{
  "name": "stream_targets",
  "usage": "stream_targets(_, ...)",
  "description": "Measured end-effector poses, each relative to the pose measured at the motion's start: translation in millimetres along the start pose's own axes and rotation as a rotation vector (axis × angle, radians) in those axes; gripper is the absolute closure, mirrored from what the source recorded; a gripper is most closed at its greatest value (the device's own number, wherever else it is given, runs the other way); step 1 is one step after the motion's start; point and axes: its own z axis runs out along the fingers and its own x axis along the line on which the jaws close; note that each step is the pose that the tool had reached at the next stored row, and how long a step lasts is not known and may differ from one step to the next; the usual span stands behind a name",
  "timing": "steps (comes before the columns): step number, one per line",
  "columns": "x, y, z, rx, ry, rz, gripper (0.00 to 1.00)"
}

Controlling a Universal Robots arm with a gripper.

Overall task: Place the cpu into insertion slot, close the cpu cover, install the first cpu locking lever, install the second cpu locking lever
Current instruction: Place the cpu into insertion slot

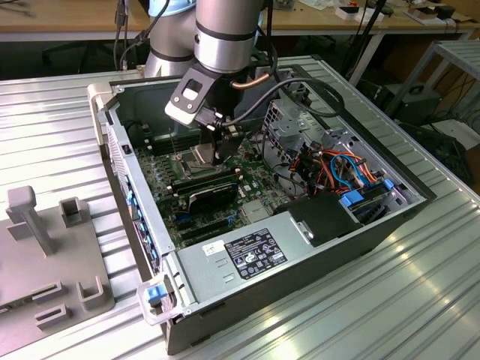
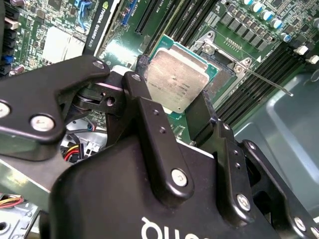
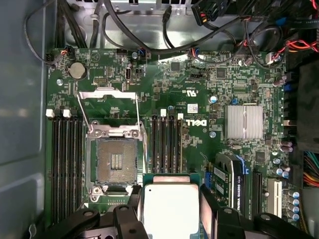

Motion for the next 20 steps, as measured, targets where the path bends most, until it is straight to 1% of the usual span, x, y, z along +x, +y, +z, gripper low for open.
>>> stream_targets(13,1.9,-0.5,10.8,0.0001,-0.0001,0.000,0.45)
stream_targets(20,2.2,-0.6,15.2,0.0000,0.0000,0.000,0.45)
